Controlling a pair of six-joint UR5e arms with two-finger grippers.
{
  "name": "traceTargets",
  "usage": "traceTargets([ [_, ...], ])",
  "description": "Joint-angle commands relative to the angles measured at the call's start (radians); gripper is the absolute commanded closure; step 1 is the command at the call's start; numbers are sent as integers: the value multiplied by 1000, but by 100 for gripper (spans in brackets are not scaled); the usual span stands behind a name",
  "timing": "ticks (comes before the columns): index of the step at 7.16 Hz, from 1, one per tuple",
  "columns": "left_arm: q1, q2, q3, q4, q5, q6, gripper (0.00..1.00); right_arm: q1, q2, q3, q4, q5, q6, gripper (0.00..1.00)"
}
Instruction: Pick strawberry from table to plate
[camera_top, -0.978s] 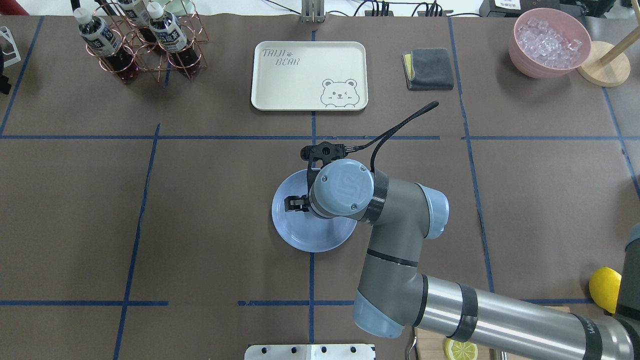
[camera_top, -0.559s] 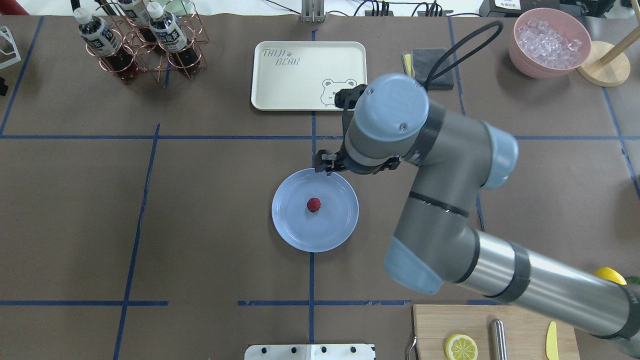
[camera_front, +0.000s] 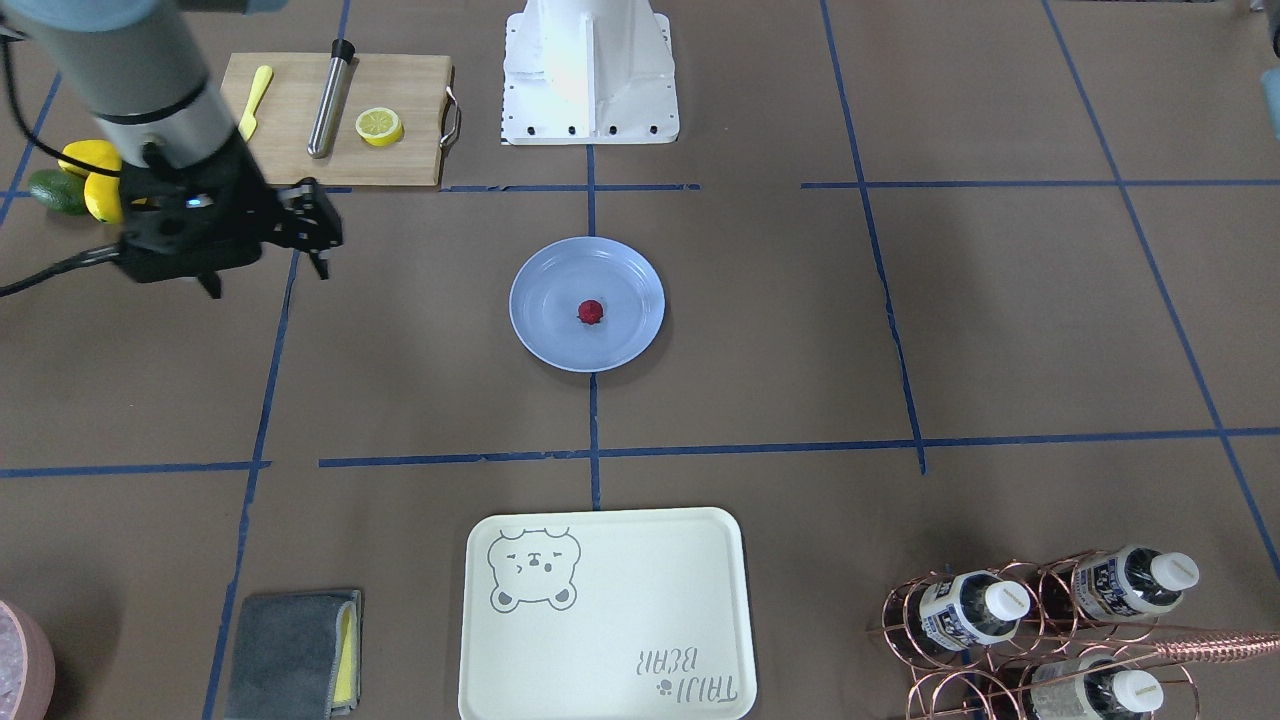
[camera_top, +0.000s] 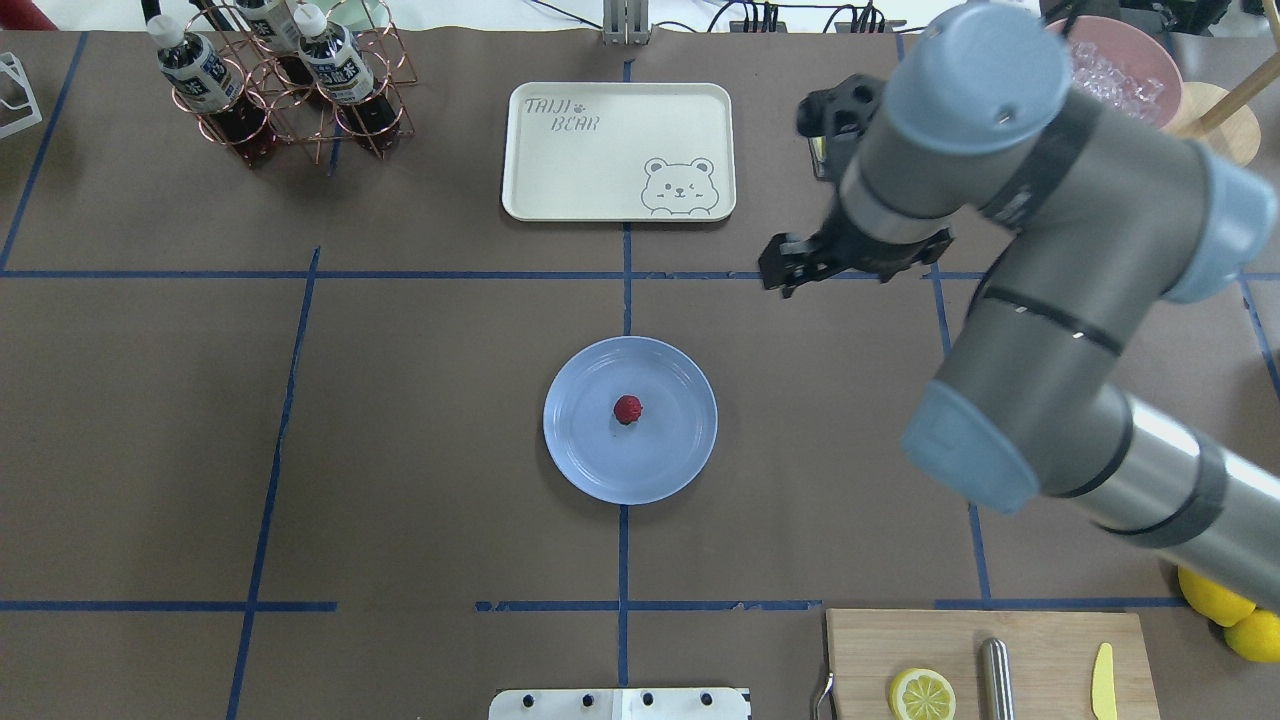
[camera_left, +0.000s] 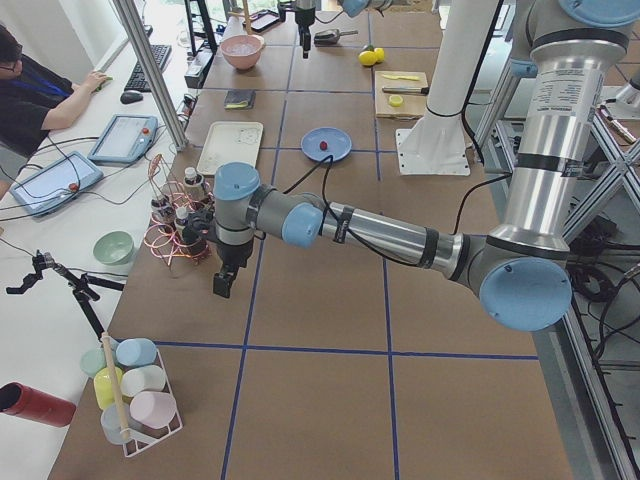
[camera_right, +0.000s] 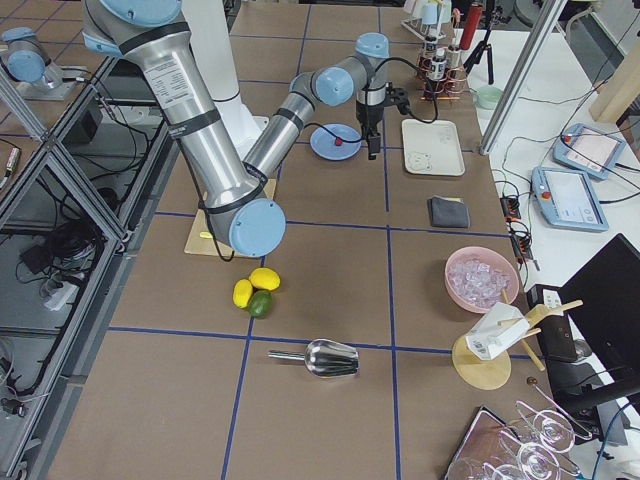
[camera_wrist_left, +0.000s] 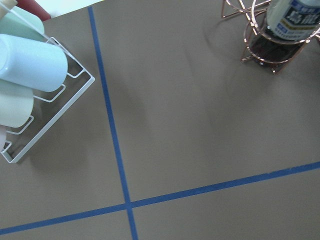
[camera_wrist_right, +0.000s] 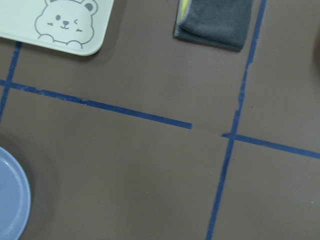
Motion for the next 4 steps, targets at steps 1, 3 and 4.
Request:
traceTargets([
  [1,-51,58,75,40,-105,97,0,191,-197,-5,-2,89,-318,0],
  [3,-53,103,69,39,-122,99,0,362,-282,-101,0,200,-541,0],
  [4,-53,107,69,36,-123,99,0,423,-295,-167,0,225,-663,0],
])
